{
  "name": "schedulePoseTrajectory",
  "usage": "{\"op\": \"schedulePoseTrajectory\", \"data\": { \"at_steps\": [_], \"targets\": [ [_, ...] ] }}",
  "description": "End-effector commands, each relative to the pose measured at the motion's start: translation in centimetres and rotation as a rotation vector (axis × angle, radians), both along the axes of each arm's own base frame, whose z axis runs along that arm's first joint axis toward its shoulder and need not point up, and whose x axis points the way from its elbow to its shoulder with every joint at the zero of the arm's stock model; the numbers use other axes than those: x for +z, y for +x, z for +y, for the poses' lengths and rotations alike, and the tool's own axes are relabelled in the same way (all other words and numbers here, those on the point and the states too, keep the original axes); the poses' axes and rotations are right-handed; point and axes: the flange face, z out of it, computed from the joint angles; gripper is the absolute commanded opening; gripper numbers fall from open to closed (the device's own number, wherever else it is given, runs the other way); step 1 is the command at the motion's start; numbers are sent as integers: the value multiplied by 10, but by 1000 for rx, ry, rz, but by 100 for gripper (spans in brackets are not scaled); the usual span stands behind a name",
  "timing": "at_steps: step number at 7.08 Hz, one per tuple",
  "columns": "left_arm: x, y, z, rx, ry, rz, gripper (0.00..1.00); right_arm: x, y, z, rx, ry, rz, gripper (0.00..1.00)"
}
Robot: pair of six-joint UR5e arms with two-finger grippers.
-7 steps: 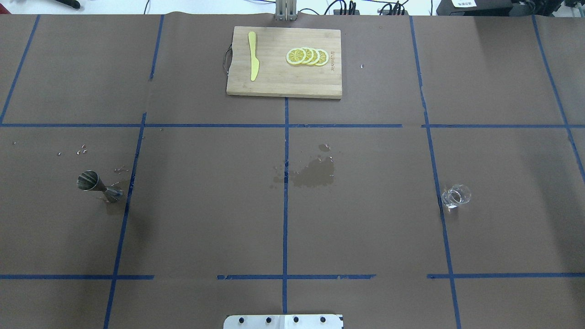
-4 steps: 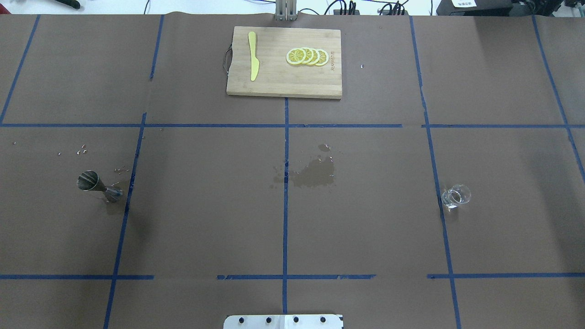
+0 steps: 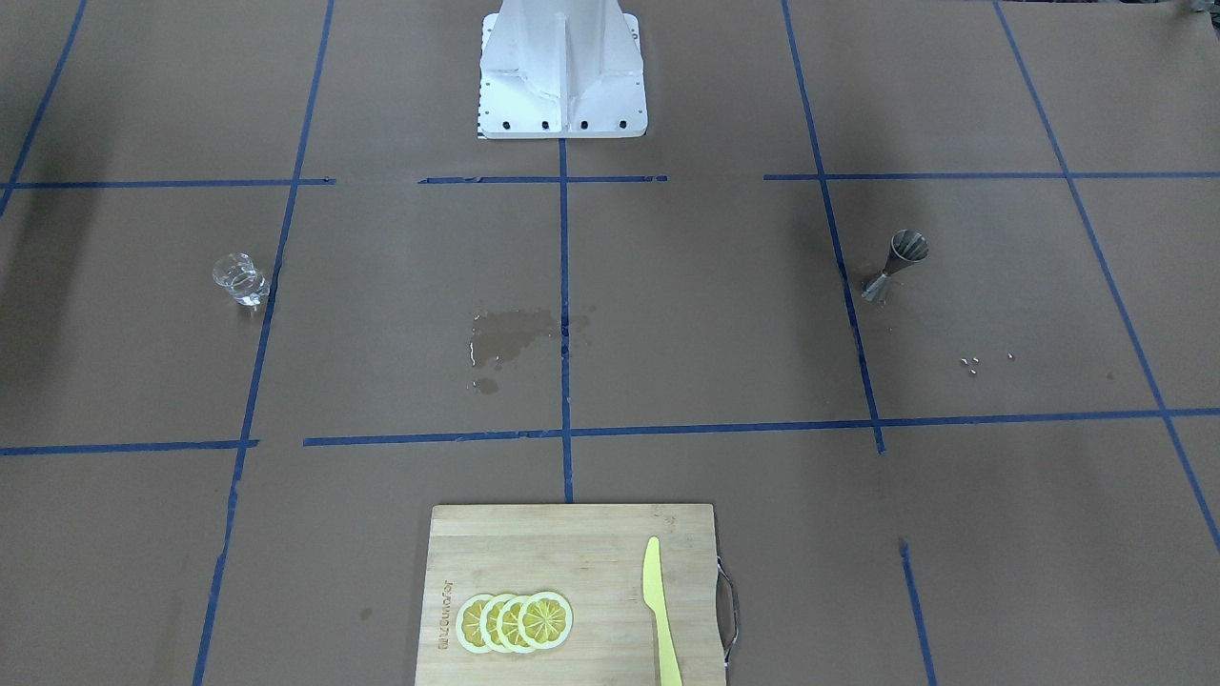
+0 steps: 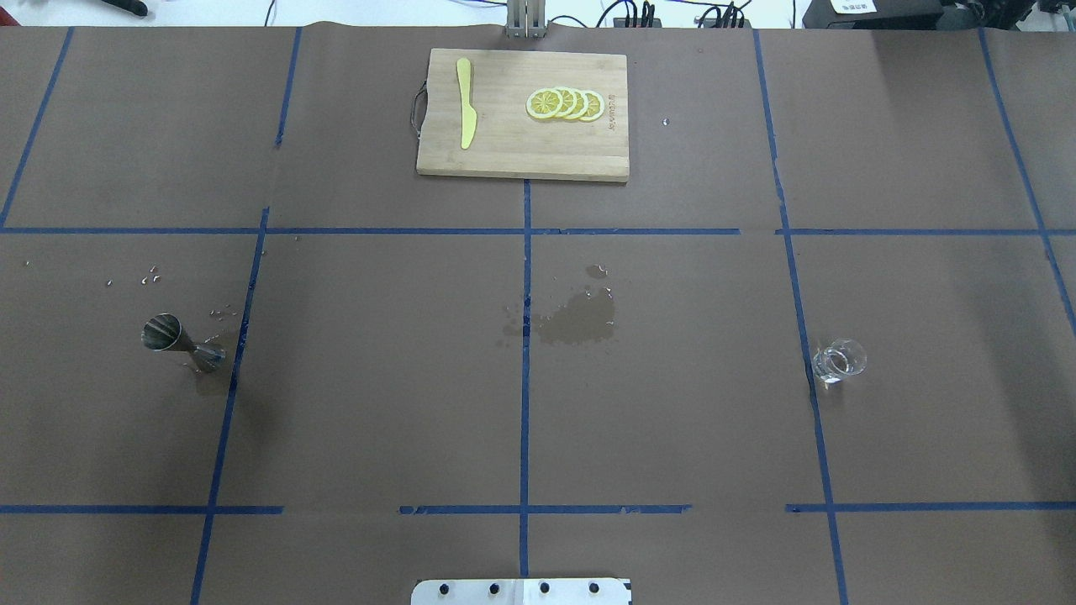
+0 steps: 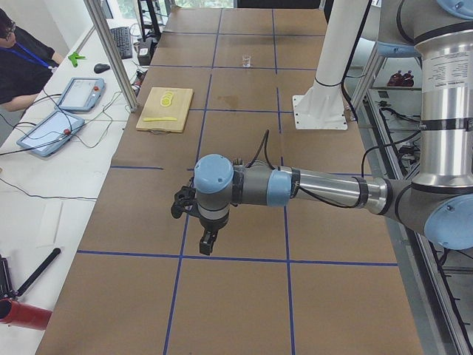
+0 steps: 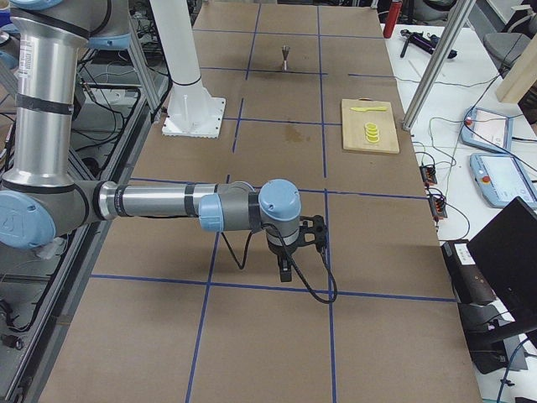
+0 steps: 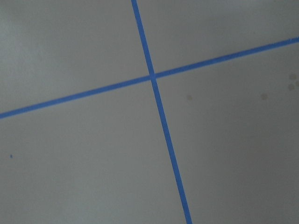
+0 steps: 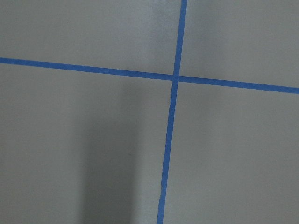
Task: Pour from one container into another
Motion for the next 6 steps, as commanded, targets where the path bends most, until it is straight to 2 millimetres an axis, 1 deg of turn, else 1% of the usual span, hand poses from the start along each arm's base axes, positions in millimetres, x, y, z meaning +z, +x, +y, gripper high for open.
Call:
{"op": "schedulePoseTrajectory", "data": {
  "at_steps": [1,2,3,4,5,6],
  "targets": [
    [-9,4,-8,9,82,62,100,2,0,1,-5,25,7,100],
    [-7,7,-11,18,105,108,100,1,0,-3,0,22,3,100],
    [-18,6,-13,22,225,93,100,-7,-1,-4,-11,56,-4,100],
    [-23,8,-11,-6,244,108,100,-16,-2,-7,-8,107,2,100],
    [-33,13,-13,-49,230,128,100,-16,-9,-8,-19,104,-4,100],
    [-42,18,-13,-80,271,144,100,-17,-12,-8,0,86,-10,100]
  ]
}}
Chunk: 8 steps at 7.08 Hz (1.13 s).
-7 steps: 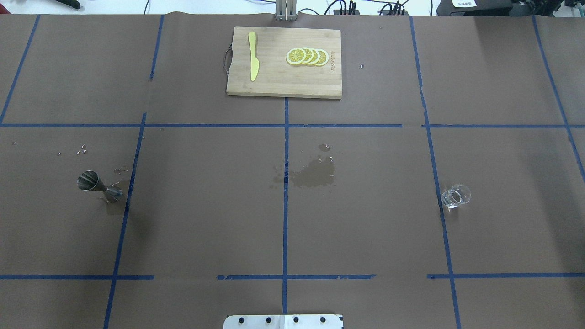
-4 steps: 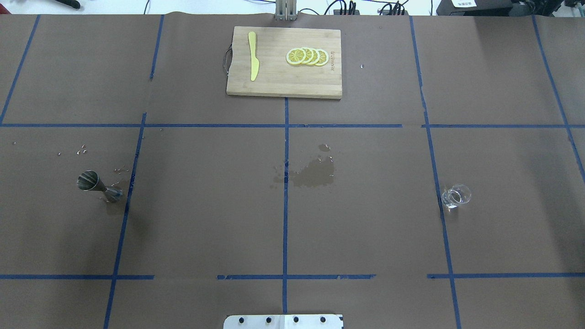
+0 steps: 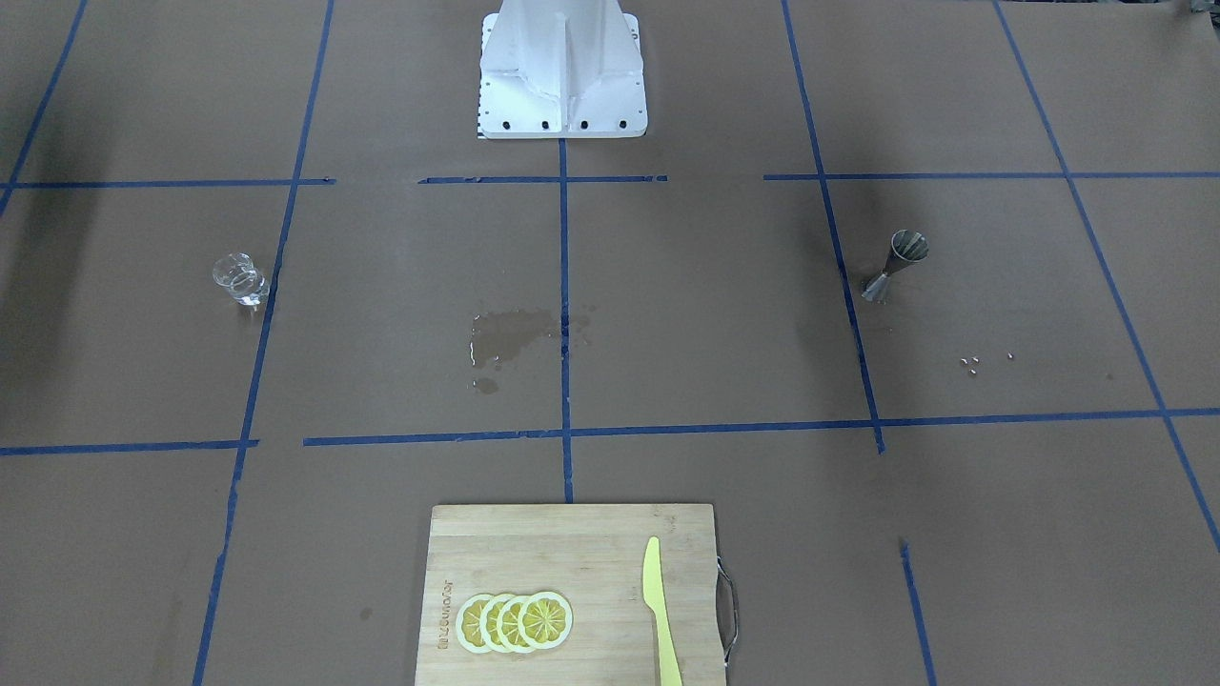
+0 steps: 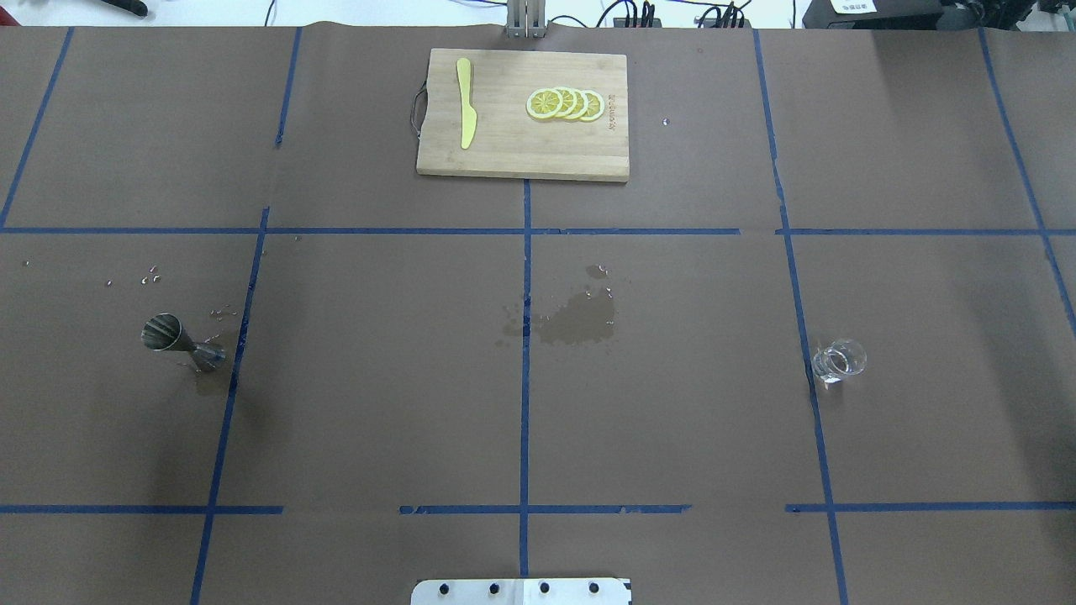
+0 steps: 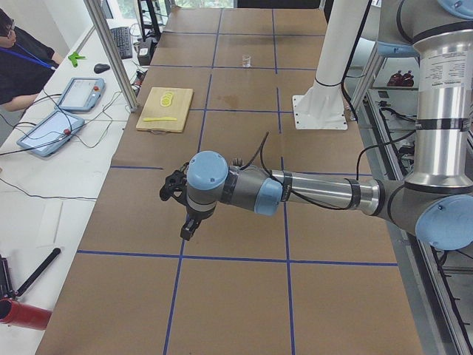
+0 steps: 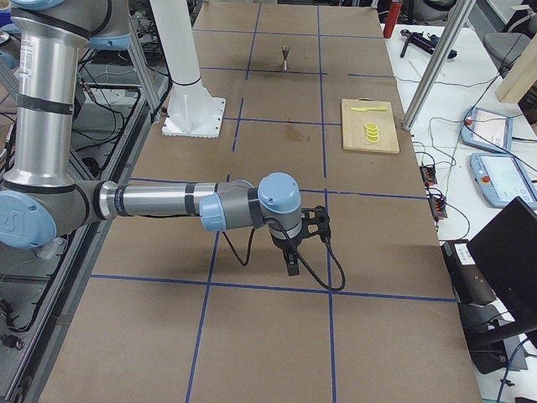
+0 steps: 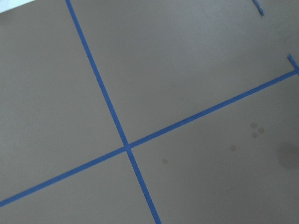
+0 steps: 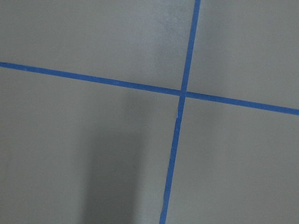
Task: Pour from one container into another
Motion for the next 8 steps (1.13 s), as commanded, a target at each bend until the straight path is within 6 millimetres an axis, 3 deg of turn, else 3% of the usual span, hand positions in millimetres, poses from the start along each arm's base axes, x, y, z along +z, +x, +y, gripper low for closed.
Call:
{"op": "schedulePoseTrajectory", "data": {
  "at_steps": [1,3,4,6,8],
  "targets": [
    [-25,24,-2,-69,54,70,100,-6,-13,-4,5,10,-9,100],
    [-19,61,33,-189,99,146,100,-8,-17,-5,9,13,-15,100],
    [-24,93,43,-235,109,210,100,-8,-17,-5,8,13,-13,100],
    [-39,155,44,-329,125,279,100,-7,-17,-5,7,13,-13,100],
    [-42,173,71,-391,253,355,100,-7,-17,-5,7,13,-11,100]
  ]
}}
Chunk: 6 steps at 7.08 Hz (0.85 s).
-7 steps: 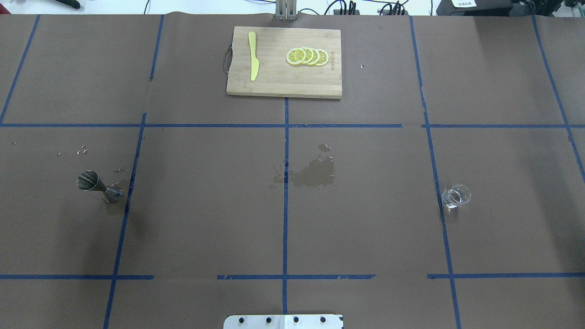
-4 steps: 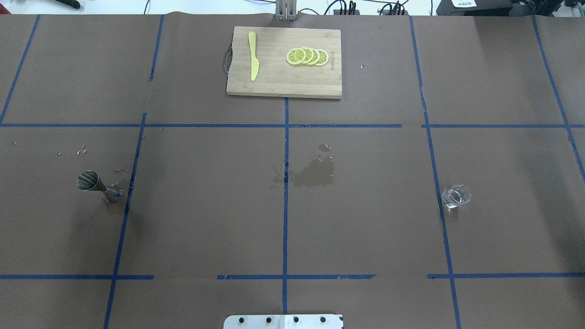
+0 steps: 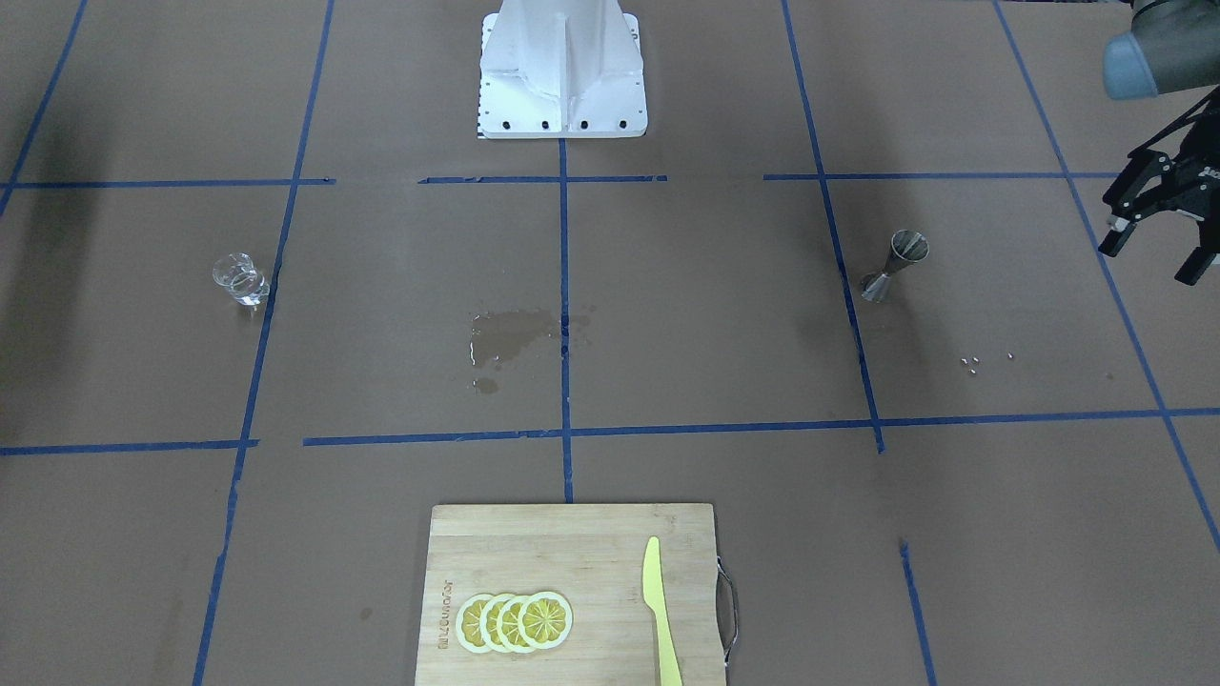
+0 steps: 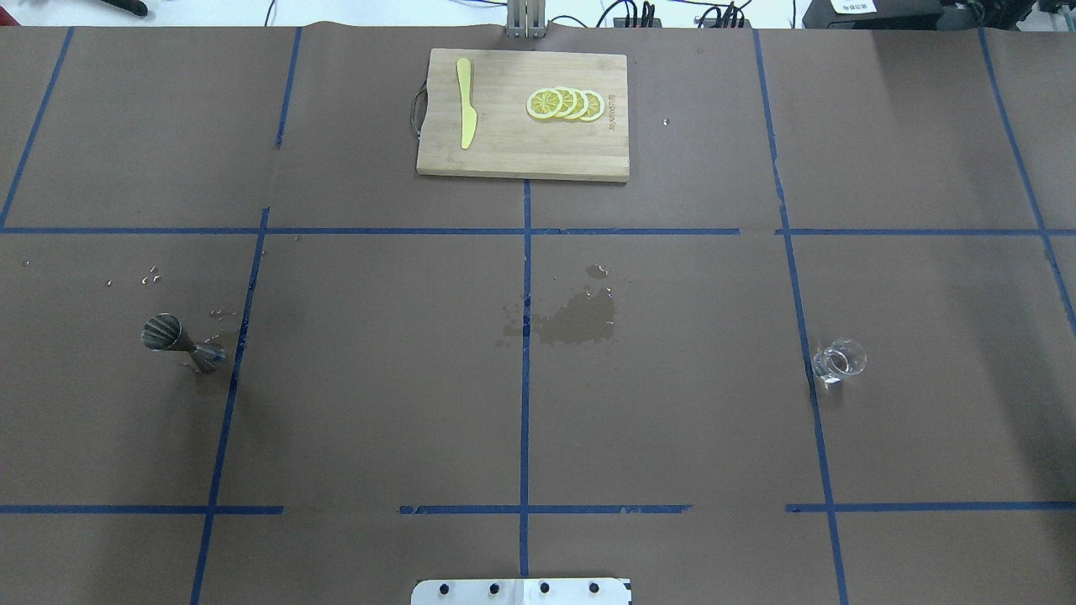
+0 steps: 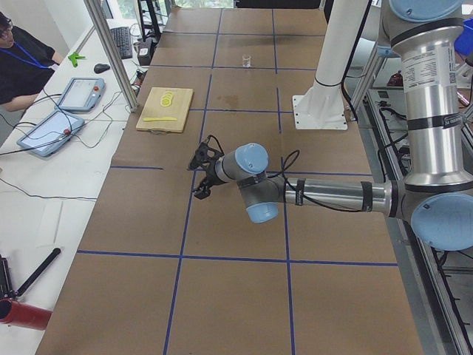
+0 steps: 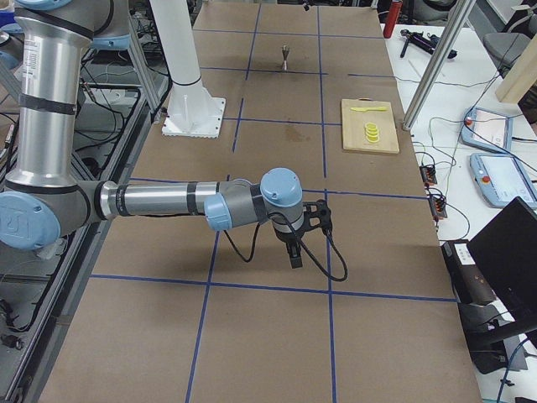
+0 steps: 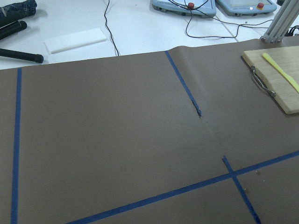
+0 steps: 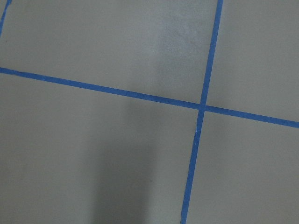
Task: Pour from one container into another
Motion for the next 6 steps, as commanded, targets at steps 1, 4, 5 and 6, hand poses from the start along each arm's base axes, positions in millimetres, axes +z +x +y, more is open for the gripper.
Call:
{"op": "schedulePoseTrajectory", "data": {
  "at_steps": [1,4,5,6],
  "targets": [
    [-5,21,26,-87,111,80,100,0,0,0,0,0,1,100],
    [3,79,52,-229,125,89,100,0,0,0,2,-2,0,100],
    [2,97,60,-264,137,90,100,-1,0,0,2,1,0,100],
    [3,119,70,-309,150,77,100,-2,0,0,2,2,0,100]
  ]
}}
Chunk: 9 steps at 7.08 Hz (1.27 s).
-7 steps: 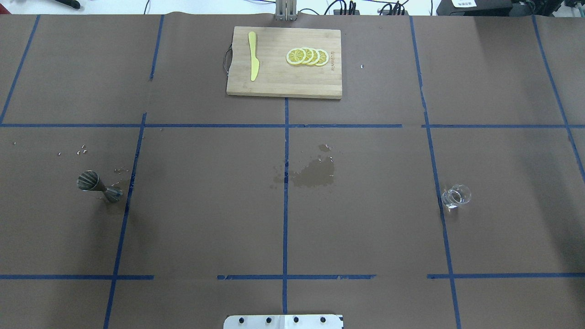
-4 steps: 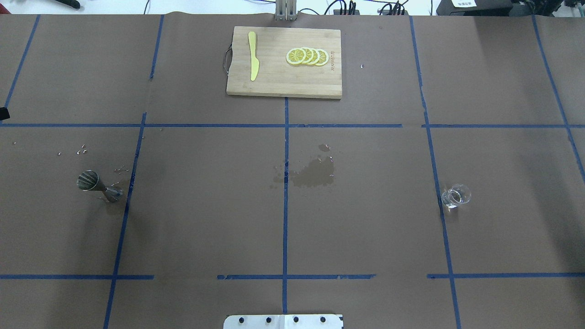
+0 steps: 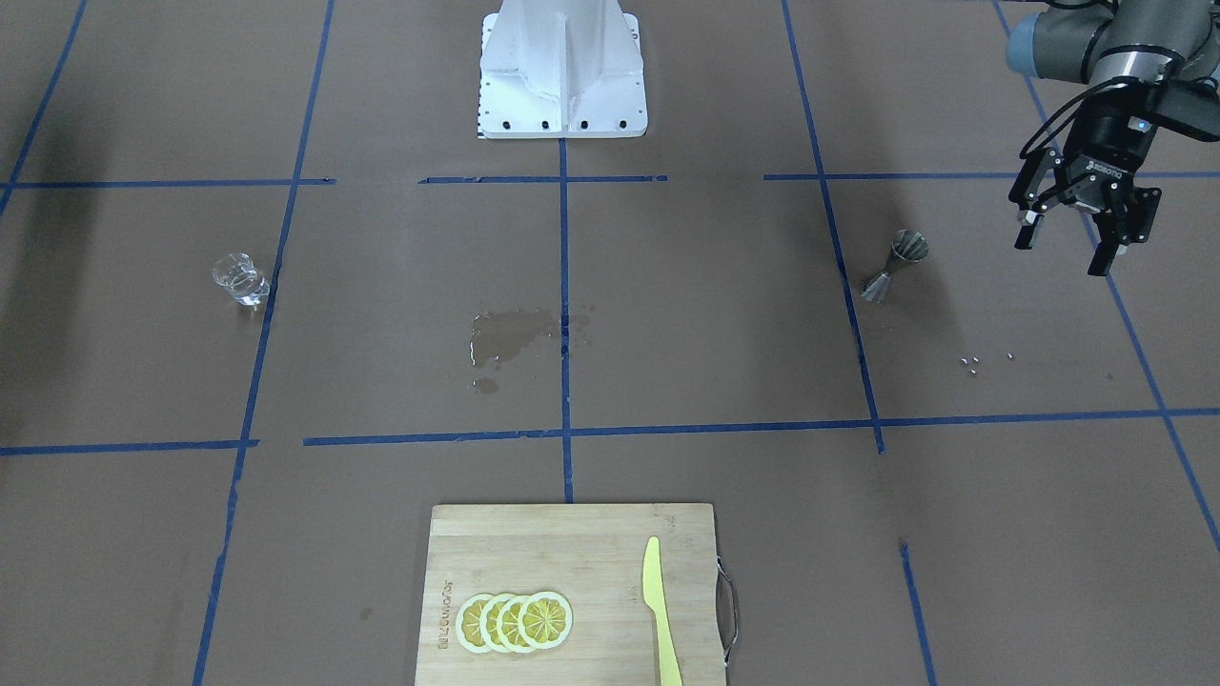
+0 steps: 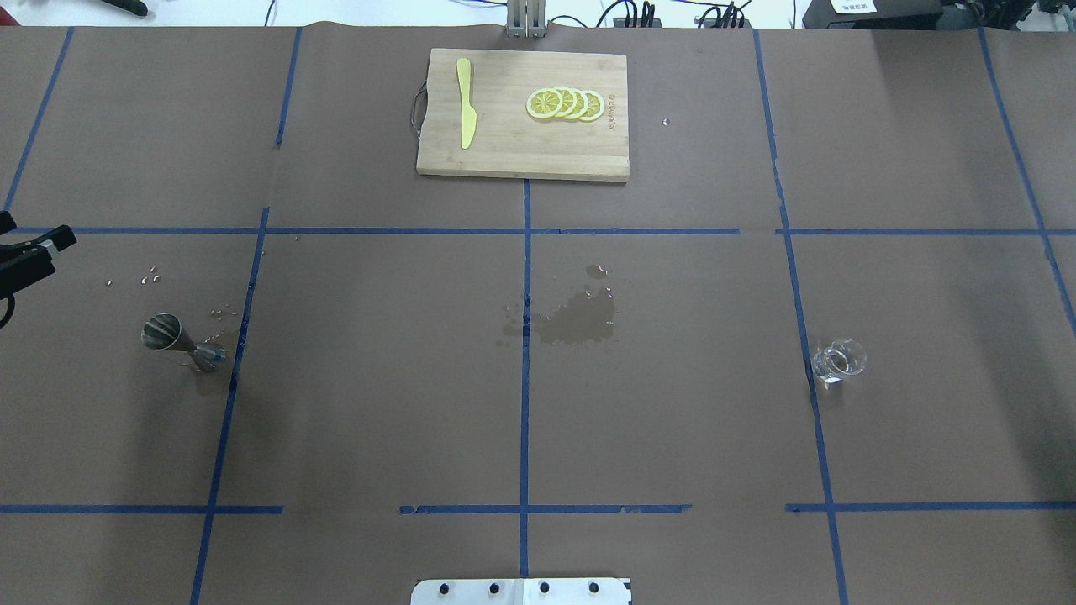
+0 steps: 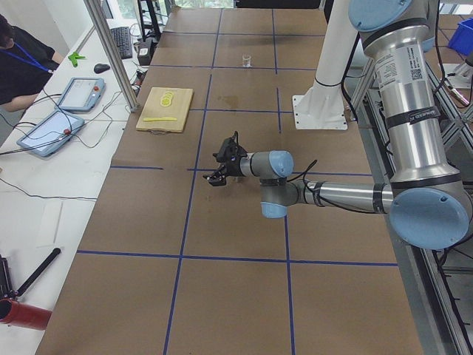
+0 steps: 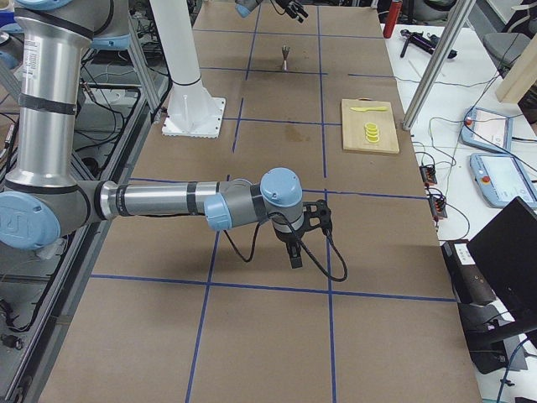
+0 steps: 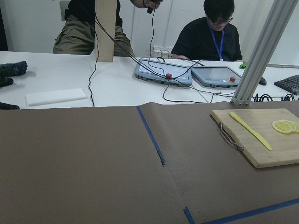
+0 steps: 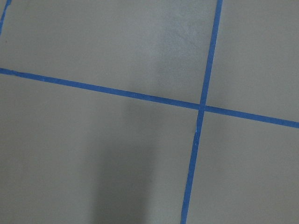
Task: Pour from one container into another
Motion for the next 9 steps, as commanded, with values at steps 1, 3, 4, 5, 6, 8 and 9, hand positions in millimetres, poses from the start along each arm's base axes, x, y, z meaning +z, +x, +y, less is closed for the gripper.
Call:
{"op": "schedulePoseTrajectory", "data": {
  "at_steps": [1,3,4,5,6,8,9],
  "targets": [
    [-1,47,28,-65,21,-9,100,-1,0,1,0,2,0,100],
    [-3,85,56,-77,24,7,100,-1,0,1,0,2,-2,100],
    [-5,104,71,-80,29,-1,100,-1,0,1,1,-1,-2,100],
    [-1,113,77,-85,30,-18,100,-1,0,1,1,1,-2,100],
    [-6,128,79,-87,28,-38,100,0,0,1,0,-1,-1,100],
    [-3,146,82,-78,25,-61,100,0,0,1,0,-1,-1,100],
    [9,158,85,-82,25,-89,100,0,0,1,0,-1,-1,100]
  ]
}}
